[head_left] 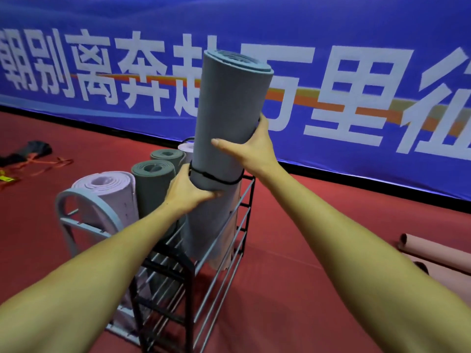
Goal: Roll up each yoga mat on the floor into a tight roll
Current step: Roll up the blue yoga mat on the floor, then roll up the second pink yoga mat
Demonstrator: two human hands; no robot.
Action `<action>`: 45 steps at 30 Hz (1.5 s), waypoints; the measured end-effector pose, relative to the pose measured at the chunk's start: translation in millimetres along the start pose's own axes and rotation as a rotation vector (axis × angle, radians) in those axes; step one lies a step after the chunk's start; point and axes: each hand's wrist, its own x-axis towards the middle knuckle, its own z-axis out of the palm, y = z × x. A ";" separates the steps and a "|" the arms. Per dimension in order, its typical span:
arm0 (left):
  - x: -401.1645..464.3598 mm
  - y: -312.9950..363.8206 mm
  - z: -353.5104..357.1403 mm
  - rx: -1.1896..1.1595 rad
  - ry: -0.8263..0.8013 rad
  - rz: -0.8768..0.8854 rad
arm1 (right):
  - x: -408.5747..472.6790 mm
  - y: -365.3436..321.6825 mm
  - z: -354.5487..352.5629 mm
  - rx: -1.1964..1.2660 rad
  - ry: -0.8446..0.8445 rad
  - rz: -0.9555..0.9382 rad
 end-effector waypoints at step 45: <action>51.3 -1.5 71.8 0.714 -0.180 0.016 | -82.3 169.1 -55.6 -0.524 -0.450 0.368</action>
